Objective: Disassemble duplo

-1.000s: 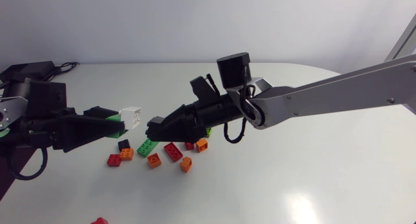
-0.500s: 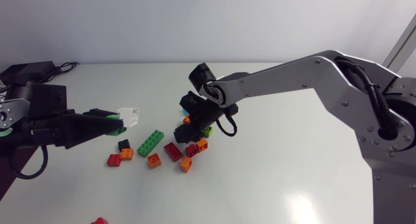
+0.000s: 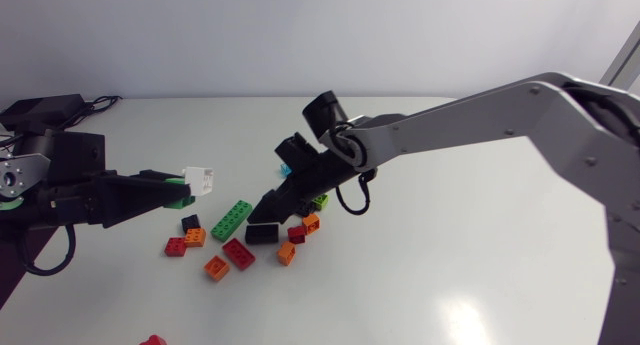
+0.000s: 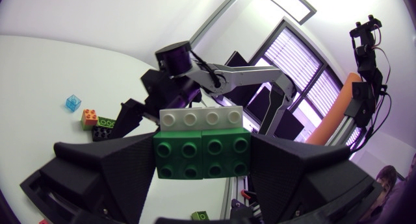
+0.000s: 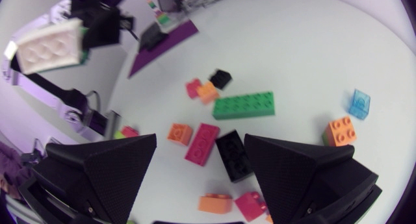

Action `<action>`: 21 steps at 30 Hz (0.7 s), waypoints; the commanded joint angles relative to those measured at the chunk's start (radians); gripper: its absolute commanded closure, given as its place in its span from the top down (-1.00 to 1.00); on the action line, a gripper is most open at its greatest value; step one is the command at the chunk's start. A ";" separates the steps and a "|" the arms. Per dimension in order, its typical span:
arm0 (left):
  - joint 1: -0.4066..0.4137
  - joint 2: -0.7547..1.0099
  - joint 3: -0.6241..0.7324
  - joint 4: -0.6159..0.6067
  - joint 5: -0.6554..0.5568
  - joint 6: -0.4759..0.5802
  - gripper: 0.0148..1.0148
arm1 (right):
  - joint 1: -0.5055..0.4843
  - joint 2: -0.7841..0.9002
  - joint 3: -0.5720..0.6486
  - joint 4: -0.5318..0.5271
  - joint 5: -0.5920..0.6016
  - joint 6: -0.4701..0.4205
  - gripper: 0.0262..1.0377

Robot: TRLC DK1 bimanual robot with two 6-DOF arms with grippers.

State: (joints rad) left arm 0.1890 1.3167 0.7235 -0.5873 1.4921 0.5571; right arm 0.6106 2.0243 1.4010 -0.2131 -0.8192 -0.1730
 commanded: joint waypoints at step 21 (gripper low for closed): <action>-0.206 -0.053 -0.042 -0.002 -0.050 0.067 -0.36 | -0.072 -0.197 -0.289 0.722 -0.431 0.503 0.94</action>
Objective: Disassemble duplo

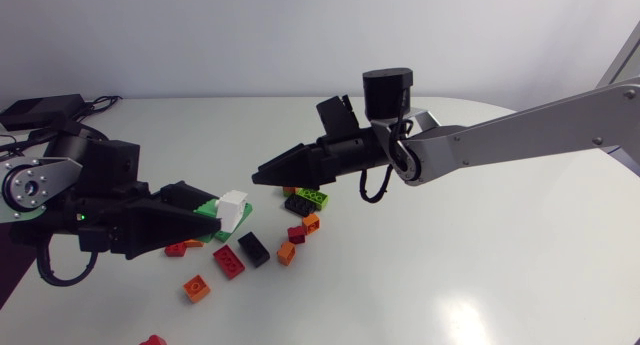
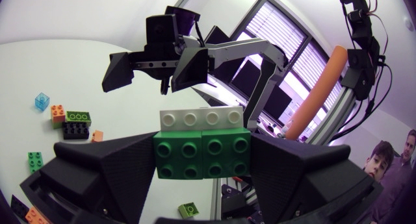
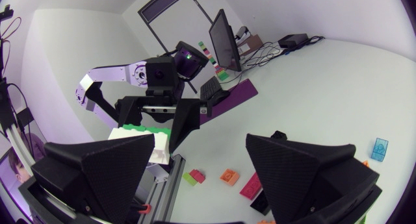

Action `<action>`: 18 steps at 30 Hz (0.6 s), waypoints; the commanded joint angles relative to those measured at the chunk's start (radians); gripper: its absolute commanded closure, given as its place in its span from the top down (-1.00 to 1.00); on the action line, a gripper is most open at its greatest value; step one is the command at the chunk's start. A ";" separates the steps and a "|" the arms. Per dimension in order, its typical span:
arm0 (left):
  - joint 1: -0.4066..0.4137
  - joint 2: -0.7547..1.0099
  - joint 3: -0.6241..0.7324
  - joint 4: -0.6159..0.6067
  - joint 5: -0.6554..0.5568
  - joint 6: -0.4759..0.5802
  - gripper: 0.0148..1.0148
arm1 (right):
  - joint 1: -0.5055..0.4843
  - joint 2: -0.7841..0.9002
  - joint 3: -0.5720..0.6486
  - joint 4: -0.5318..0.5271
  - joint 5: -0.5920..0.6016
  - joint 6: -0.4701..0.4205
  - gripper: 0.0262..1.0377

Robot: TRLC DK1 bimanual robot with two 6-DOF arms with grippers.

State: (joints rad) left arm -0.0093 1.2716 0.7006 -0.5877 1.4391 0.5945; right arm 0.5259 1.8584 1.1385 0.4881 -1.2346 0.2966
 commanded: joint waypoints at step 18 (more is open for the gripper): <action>0.034 0.048 0.016 -0.001 -0.009 0.011 -0.35 | 0.085 -0.087 -0.072 0.040 -0.039 -0.017 0.94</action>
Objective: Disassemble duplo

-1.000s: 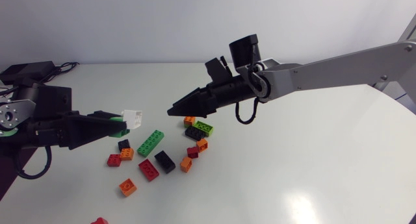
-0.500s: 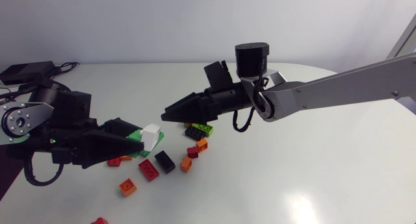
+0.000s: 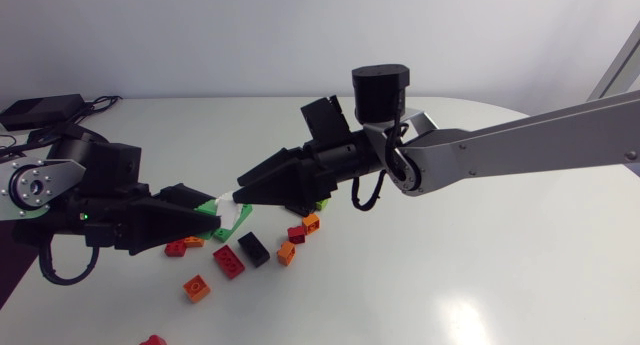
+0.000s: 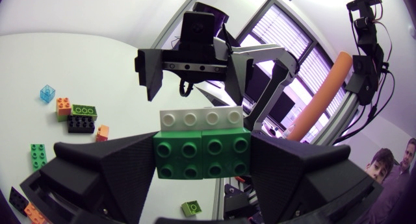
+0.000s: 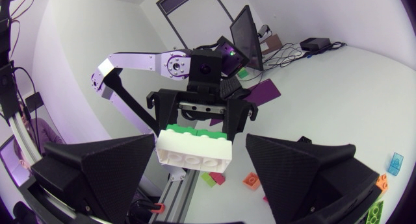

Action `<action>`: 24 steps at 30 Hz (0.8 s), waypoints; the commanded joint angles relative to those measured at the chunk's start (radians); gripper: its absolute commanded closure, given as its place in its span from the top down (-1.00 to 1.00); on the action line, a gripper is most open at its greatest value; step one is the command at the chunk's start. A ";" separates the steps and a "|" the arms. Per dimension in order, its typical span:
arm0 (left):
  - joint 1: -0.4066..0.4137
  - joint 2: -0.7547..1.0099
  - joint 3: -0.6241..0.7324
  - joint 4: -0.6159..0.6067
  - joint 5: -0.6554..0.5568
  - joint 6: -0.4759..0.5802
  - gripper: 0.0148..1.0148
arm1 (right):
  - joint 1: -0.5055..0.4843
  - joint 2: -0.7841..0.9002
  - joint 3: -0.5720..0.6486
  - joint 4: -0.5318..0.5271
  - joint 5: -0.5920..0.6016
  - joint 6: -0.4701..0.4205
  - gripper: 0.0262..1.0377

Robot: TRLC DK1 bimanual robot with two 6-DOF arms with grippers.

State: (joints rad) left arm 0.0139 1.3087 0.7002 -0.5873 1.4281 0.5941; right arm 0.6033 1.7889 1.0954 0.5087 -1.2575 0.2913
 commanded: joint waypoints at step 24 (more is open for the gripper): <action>0.037 -0.034 0.007 -0.005 0.034 -0.004 -0.32 | 0.052 0.007 -0.023 0.013 -0.016 -0.020 0.92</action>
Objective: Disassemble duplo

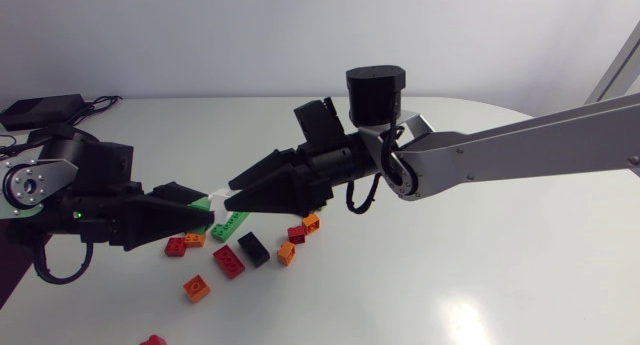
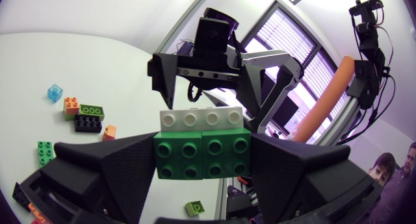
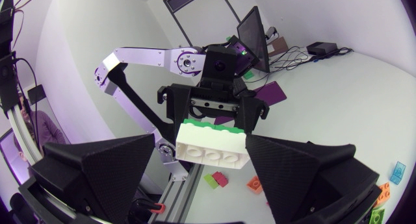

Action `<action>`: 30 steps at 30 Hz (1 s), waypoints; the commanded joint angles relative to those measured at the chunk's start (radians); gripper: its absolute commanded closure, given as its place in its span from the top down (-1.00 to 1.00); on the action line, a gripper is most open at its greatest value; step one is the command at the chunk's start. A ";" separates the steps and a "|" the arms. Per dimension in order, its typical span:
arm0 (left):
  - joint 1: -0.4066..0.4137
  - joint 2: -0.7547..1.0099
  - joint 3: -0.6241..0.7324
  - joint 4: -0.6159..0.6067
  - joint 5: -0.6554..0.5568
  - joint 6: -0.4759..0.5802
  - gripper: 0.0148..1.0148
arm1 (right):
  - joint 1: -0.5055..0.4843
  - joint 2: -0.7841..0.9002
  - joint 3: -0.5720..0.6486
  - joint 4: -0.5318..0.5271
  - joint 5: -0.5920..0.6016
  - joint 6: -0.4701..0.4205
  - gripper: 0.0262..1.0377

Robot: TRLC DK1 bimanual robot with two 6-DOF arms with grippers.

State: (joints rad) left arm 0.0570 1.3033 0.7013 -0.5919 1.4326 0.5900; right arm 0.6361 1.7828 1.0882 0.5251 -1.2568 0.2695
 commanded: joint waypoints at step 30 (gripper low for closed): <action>-0.049 -0.038 -0.019 0.001 0.043 0.014 -0.30 | 0.007 0.026 -0.001 -0.007 0.002 0.005 0.92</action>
State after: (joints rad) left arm 0.0227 1.2507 0.7010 -0.5873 1.4517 0.5907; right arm 0.6598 1.8103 1.0904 0.5156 -1.2678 0.2695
